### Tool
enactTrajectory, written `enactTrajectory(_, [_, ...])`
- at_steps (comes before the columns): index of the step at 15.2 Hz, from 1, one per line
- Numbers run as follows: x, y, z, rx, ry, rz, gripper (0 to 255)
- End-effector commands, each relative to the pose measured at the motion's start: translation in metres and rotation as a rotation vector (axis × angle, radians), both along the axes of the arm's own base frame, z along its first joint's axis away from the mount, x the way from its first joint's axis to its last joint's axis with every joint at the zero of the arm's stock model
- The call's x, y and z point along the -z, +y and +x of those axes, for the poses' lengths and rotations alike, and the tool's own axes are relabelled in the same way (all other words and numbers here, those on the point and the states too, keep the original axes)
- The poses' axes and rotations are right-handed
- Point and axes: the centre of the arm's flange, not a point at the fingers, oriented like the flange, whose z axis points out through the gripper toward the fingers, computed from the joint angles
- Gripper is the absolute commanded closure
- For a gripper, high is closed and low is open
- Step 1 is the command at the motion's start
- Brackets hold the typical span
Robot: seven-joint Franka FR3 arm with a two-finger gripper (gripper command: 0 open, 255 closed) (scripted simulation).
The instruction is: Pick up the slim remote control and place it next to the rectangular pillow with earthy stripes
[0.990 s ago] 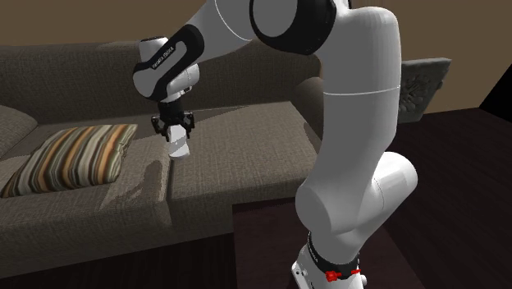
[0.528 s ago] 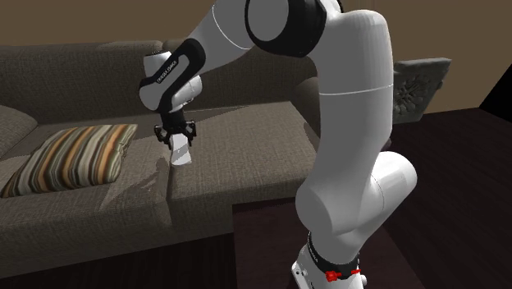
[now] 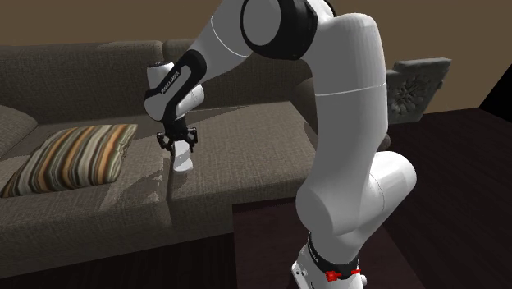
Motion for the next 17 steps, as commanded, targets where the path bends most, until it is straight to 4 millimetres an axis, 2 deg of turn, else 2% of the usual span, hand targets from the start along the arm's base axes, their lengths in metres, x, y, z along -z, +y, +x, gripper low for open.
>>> enactTrajectory(1, [0.0, 0.0, 0.0, 0.0, -0.001, 0.0, 255])
enactTrajectory(4, [0.0, 0.0, 0.0, 0.0, -0.001, 0.0, 255])
enactTrajectory(5, [0.0, 0.0, 0.0, 0.0, -0.001, 0.0, 0])
enactTrajectory(10, [0.0, 0.0, 0.0, 0.0, -0.001, 0.0, 0])
enactTrajectory(14, [-0.05, -0.001, 0.0, 0.0, -0.001, 0.0, 0])
enactTrajectory(17, [-0.05, -0.001, 0.0, 0.0, -0.001, 0.0, 0])
